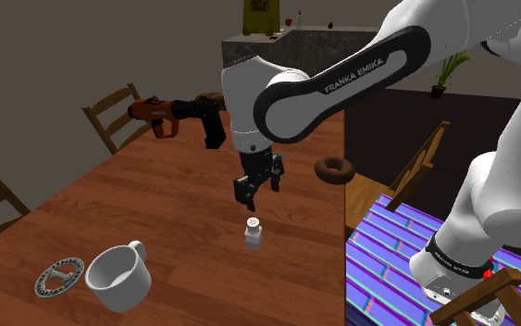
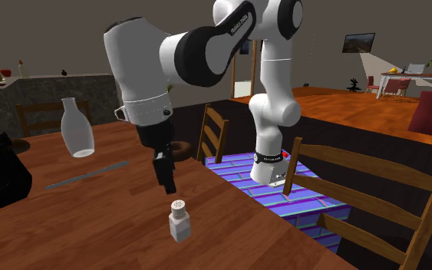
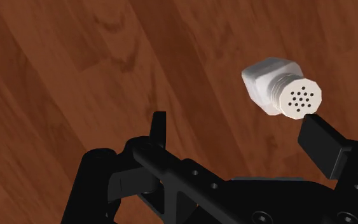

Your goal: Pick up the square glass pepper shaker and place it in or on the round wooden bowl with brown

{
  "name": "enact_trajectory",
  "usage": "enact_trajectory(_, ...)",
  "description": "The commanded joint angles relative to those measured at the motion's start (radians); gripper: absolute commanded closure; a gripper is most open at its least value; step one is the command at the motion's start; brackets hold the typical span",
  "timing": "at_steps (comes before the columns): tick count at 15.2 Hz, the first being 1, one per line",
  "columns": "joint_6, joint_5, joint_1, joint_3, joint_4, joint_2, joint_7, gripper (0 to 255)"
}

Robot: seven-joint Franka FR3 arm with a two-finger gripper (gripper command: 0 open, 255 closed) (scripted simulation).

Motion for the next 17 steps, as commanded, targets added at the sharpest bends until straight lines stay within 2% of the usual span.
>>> enact_trajectory(1, 0.008, -0.028, 0.019, 0.013, 0.057, 0.081, 0.032, 0)
enact_trajectory(5, 0.004, -0.075, 0.066, 0.028, 0.169, 0.216, 0.087, 0)
enact_trajectory(12, 0.093, -0.087, 0.071, 0.023, 0.104, 0.242, 0.095, 0)
enact_trajectory(17, 0.100, -0.088, 0.071, 0.023, 0.100, 0.245, 0.096, 0)
